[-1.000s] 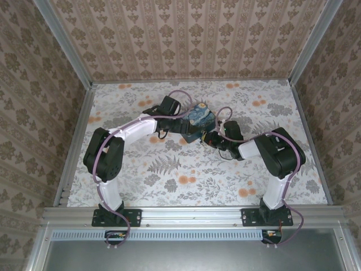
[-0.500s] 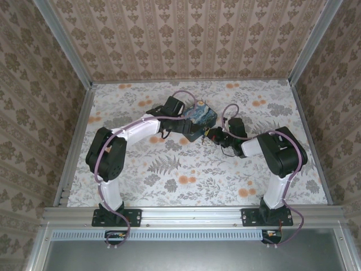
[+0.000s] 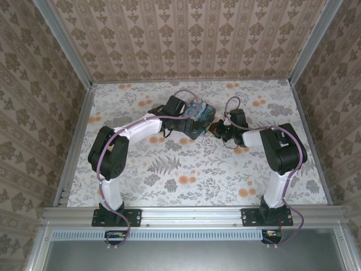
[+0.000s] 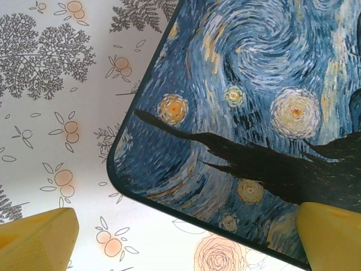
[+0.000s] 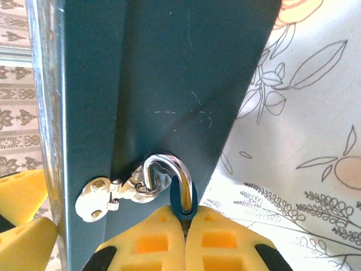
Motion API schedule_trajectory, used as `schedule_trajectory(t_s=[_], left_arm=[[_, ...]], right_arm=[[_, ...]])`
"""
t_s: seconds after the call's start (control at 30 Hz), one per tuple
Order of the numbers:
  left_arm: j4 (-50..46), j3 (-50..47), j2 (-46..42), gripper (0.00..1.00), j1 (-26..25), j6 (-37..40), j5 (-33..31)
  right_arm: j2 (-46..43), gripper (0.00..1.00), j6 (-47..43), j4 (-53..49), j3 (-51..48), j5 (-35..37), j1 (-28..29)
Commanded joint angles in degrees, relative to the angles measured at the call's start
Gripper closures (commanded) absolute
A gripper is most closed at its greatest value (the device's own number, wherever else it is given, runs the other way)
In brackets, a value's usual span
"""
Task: Unlock the padlock with the key
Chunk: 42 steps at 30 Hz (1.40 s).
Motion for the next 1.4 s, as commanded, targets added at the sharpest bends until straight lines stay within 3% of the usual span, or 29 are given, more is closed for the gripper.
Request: schedule_trajectory(t_s=[0.0, 0.27, 0.53, 0.9, 1.1, 1.37], left_arm=[[-8.9, -1.1, 4.2, 0.00, 0.0, 3.2, -2.5], [-9.6, -0.1, 5.1, 0.00, -0.5, 3.6, -2.3], [-10.5, 1.0, 5.9, 0.00, -1.1, 3.8, -2.4], [-11.7, 1.9, 6.7, 0.00, -1.6, 3.7, -2.5], [-11.7, 1.9, 6.8, 0.00, -1.7, 3.5, -2.6], [-11.6, 1.6, 7.3, 0.00, -1.6, 3.7, -2.3]], right_arm=[[0.5, 1.00, -2.9, -7.7, 4.5, 0.0, -2.3], [2.0, 1.00, -7.7, -13.6, 10.1, -1.9, -3.6], [2.6, 1.00, -18.7, -32.9, 18.8, 5.6, -3.6], [4.0, 1.00, -22.8, -41.9, 24.8, 12.4, -3.7], [3.6, 1.00, -21.8, -38.2, 21.7, 10.1, -3.6], [2.8, 1.00, -11.4, -20.7, 11.7, 1.3, -5.2]])
